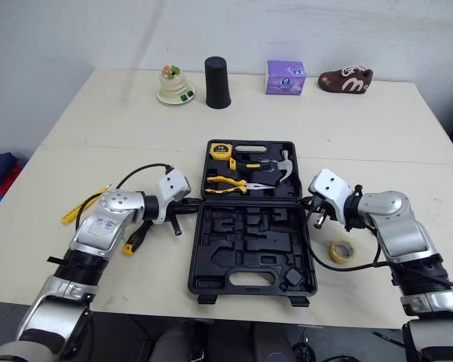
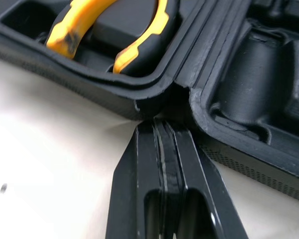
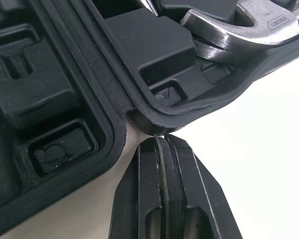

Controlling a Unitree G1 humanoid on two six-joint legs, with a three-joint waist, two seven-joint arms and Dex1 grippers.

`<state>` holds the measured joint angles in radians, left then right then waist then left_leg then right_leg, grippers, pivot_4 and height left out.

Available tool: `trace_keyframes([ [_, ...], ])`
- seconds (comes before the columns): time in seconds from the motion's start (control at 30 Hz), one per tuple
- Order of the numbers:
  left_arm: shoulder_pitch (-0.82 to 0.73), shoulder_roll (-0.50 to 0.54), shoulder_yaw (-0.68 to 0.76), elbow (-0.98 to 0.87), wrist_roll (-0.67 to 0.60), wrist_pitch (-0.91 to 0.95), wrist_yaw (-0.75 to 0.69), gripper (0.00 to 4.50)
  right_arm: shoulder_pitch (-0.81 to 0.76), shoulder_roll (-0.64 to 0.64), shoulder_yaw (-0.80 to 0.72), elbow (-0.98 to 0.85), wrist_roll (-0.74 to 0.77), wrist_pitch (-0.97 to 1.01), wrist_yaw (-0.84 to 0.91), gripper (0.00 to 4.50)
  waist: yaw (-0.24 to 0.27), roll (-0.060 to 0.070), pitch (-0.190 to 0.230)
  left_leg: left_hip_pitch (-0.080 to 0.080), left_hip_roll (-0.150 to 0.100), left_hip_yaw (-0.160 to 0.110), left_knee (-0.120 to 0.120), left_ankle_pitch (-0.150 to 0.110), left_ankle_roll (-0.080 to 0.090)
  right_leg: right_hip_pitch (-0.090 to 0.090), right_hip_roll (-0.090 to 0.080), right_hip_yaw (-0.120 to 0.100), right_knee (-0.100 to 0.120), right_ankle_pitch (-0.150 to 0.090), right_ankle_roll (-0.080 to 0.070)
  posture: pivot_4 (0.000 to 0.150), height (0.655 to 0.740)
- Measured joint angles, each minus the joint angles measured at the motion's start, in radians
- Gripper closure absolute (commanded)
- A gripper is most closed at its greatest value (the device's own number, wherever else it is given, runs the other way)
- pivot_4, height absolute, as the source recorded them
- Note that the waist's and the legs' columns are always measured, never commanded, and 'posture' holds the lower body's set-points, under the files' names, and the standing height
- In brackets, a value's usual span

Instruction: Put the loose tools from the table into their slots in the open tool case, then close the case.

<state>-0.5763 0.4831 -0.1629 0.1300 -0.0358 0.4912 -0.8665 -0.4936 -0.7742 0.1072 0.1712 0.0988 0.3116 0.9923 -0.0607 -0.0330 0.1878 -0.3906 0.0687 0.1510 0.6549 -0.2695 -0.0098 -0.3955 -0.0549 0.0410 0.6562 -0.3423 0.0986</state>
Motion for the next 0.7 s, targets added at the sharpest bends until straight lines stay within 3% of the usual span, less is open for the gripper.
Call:
trace_keyframes([
  [0.1,0.000,0.007,0.000,0.001,0.000,-0.004,0.009,4.48,0.005,0.000,0.000,0.000,0.000,-0.009,0.008,4.50,0.001,0.000,0.000,0.000,0.000,0.000,0.000,0.000,0.000,0.000,0.000,0.000,0.000,0.000,0.000,0.150,0.7400],
  [0.17,0.000,0.035,0.001,-0.001,-0.013,0.003,-0.010,3.87,0.014,-0.002,-0.002,-0.003,0.003,-0.030,0.017,4.50,0.000,0.000,0.000,0.000,0.000,0.000,-0.001,0.000,0.000,0.000,0.000,0.000,0.000,0.000,0.000,0.150,0.7400],
  [0.3,0.039,0.160,0.090,-0.059,-0.056,-0.014,-0.044,2.34,0.099,-0.107,-0.132,-0.034,0.070,-0.071,0.070,3.15,0.008,0.001,0.001,-0.001,0.002,0.000,-0.004,0.000,0.000,-0.001,-0.004,-0.001,-0.002,0.000,0.000,0.150,0.7400],
  [0.47,0.171,0.281,0.367,-0.118,-0.219,-0.080,-0.131,0.04,0.314,-0.227,-0.420,-0.090,0.201,-0.136,0.190,0.54,0.009,0.001,0.001,0.001,0.003,-0.001,-0.006,-0.001,0.001,0.004,-0.006,-0.003,-0.009,0.000,0.000,0.150,0.7400],
  [0.5,0.204,0.282,0.422,-0.116,-0.251,-0.099,-0.138,0.00,0.356,-0.226,-0.465,-0.088,0.212,-0.158,0.197,0.05,0.008,0.001,0.001,0.001,0.003,-0.001,-0.006,-0.002,0.001,0.004,-0.006,-0.003,-0.009,0.000,0.000,0.150,0.7400],
  [0.7,0.426,0.385,0.781,0.105,-0.311,-0.243,-0.125,0.00,0.642,-0.222,-0.811,0.056,0.219,-0.344,0.189,0.02,0.003,0.001,0.001,0.003,0.004,-0.001,-0.008,-0.007,0.006,0.004,-0.008,-0.003,-0.012,0.000,0.000,0.150,0.7400],
])
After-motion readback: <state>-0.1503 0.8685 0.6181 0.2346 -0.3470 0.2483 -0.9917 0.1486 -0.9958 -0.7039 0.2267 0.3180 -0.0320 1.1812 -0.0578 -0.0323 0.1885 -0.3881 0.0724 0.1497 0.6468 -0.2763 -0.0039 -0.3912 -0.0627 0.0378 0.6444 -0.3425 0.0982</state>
